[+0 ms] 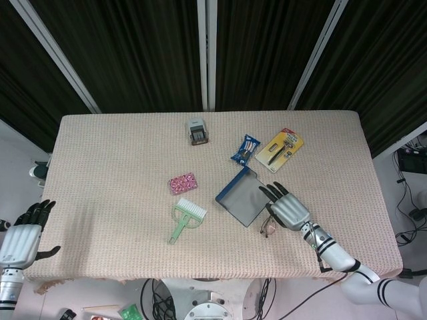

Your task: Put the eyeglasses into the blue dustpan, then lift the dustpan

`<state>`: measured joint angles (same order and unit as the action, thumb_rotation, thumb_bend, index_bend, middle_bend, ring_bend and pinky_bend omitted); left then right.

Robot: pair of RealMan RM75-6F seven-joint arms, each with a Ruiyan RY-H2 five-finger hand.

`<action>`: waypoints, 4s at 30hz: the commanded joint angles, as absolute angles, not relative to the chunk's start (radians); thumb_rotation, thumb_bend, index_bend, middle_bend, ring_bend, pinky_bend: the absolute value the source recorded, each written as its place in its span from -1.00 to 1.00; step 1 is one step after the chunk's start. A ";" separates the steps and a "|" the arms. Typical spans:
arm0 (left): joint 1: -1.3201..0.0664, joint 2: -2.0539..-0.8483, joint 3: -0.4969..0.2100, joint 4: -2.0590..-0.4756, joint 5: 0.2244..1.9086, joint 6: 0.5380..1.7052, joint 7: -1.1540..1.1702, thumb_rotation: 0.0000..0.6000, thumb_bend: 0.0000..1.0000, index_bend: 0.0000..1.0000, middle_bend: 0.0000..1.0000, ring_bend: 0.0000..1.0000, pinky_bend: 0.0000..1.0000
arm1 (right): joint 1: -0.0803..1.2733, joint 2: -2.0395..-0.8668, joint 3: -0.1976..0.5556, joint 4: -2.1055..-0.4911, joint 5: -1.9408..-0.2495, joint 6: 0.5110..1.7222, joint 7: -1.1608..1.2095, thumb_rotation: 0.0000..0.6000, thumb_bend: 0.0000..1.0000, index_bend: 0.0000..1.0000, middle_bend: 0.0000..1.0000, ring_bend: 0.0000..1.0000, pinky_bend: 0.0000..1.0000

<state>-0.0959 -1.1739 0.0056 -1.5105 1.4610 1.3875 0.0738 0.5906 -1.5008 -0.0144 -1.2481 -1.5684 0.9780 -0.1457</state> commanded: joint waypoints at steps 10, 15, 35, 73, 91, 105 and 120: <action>-0.096 -1.175 0.006 -1.502 1.459 1.384 0.061 1.00 -0.86 -0.87 -0.88 -0.84 -0.53 | 0.598 -1.510 0.013 -1.247 -1.558 1.008 -0.107 1.00 -0.09 0.59 -1.00 -1.00 -1.00; -0.095 -1.173 0.006 -1.497 1.458 1.383 0.054 1.00 -0.86 -0.87 -0.88 -0.84 -0.53 | 0.616 -1.560 0.055 -1.225 -1.525 1.007 -0.122 1.00 -0.09 0.59 -1.00 -1.00 -1.00; -0.075 -1.155 0.008 -1.461 1.446 1.390 -0.009 1.00 -0.86 -0.87 -0.88 -0.84 -0.53 | 0.742 -1.756 0.193 -1.091 -1.348 0.905 -0.227 1.00 -0.06 0.60 -1.00 -1.00 -1.00; -0.077 -1.157 0.014 -1.441 1.440 1.354 -0.041 1.00 -0.86 -0.87 -0.88 -0.84 -0.53 | 0.717 -1.777 0.148 -1.065 -1.364 0.973 -0.118 1.00 -0.40 -0.82 -1.00 -1.00 -1.00; -0.085 -1.161 0.017 -1.453 1.442 1.339 -0.025 1.00 -0.86 -0.85 -0.88 -0.84 -0.53 | 0.672 -1.586 0.024 -1.245 -1.467 0.948 -0.063 1.00 0.92 -0.49 -1.00 -1.00 -1.00; -0.079 -1.161 0.019 -1.435 1.433 1.335 -0.043 1.00 -0.86 -0.85 -0.88 -0.84 -0.53 | 0.673 -1.616 0.039 -1.236 -1.419 0.911 -0.131 1.00 0.91 -0.49 -1.00 -1.00 -1.00; -0.077 -1.156 0.017 -1.430 1.421 1.326 -0.053 1.00 -0.86 -0.85 -0.88 -0.84 -0.52 | 0.700 -1.672 0.063 -1.191 -1.424 0.909 -0.171 1.00 0.90 -0.49 -1.00 -1.00 -1.00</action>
<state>-0.0772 -1.1557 0.0169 -1.4301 1.4209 1.3258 -0.0527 0.6989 -1.6701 0.0616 -1.1933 -1.4249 0.9086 -0.1690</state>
